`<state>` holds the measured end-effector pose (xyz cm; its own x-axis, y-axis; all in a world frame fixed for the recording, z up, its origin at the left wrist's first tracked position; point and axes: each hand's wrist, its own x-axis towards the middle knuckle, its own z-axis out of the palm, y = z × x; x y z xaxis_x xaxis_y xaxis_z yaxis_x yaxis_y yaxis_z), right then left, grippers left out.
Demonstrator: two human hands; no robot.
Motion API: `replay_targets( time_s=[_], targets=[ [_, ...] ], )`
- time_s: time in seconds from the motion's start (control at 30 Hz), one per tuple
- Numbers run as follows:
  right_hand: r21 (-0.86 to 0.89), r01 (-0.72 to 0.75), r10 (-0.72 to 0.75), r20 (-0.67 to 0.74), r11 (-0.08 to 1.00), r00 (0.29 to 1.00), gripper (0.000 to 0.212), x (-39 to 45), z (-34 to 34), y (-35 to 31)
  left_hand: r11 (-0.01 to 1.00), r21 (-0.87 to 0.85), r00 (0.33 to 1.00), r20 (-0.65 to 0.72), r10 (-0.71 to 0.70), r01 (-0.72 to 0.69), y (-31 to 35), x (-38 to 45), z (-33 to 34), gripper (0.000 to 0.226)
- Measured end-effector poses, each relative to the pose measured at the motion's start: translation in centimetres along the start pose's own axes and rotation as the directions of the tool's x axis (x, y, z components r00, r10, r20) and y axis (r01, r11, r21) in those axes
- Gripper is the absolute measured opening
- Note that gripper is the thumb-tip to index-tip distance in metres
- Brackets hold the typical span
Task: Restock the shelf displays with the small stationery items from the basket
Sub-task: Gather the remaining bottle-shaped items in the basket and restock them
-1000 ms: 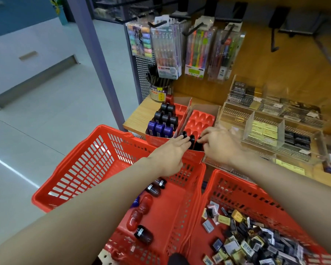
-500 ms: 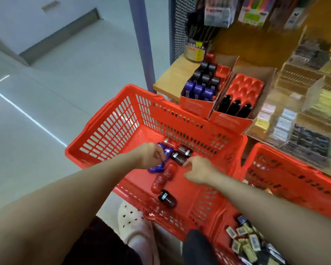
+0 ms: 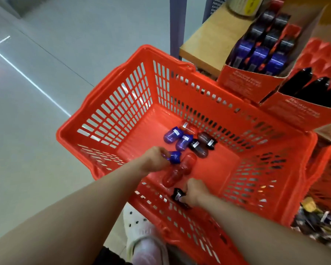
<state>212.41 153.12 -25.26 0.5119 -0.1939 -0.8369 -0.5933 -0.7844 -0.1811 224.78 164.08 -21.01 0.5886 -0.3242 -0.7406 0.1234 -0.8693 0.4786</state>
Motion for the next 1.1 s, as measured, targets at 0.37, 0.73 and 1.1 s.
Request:
replay_targets(
  time_s=[0.37, 0.73, 1.1],
  targets=[
    [0.968, 0.082, -0.103, -0.059, 0.235, 0.993, 0.021, -1.0, -10.3, -0.2, 0.563, -0.815, 0.985, 0.173, 0.013, 0.136, 4.0, -1.1, 1.5, 0.029],
    [-0.064, 0.0, -0.031, -0.485, 0.998, 0.874, 0.051, 4.5, -7.7, 1.6, 0.478, -0.878, 0.99, -0.056, -0.133, 0.015, 2.3, 1.7, 1.0, 0.017],
    [0.567, 0.206, 0.108, -0.47, 0.797, 0.876, 0.041, 2.8, -8.5, 2.1, 0.814, -0.576, 0.987, -0.16, -0.017, -0.079, 2.4, 1.8, 0.9, 0.012]
  ],
)
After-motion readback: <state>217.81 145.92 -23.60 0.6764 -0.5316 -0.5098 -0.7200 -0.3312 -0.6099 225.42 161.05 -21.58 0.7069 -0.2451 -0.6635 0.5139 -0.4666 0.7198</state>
